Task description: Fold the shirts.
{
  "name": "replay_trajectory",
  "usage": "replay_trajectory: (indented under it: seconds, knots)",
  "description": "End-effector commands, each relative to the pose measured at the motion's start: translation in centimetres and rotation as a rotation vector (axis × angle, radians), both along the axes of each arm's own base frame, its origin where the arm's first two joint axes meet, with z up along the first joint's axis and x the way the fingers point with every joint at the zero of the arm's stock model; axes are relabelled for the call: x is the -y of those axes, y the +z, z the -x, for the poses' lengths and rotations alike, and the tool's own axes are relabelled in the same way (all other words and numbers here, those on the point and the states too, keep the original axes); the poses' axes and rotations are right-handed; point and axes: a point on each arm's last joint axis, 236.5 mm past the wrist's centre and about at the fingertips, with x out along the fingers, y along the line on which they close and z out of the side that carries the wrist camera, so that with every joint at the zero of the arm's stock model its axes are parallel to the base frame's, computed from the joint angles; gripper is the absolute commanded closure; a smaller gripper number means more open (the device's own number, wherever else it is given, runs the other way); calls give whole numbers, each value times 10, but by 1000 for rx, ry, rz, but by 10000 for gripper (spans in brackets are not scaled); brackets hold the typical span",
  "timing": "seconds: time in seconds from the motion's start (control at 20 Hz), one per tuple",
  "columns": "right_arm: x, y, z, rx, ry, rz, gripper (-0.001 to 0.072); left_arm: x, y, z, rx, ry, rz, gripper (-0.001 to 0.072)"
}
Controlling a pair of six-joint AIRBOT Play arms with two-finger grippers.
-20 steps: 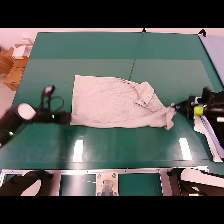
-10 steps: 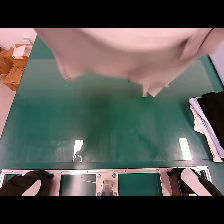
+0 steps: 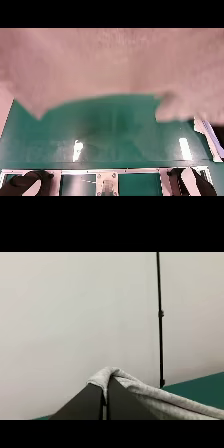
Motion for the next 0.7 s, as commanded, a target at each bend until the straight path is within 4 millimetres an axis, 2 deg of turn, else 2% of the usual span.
replay_trajectory:
  seconds: [0.0,0.15,0.25,0.45,0.55,0.65]
  knots:
    - [10,-52,-34,-141,-14,4,697,-3,-67,-59,-192,44,-34,686]
    - [14,-148,-92,-345,23,-21,696,5,-152,-130,-413,43,-64,686]
    - [22,-227,-139,-482,-4,-64,697,13,-215,-180,-549,33,-72,686]
    - [27,-377,-220,-734,-71,-108,696,44,-350,-275,-764,-40,-40,686]
    - [28,-446,-256,-853,-106,-133,696,65,-415,-310,-848,-97,31,686]
    - [28,-498,-280,-943,-116,-140,697,80,-470,-336,-904,-126,115,685]
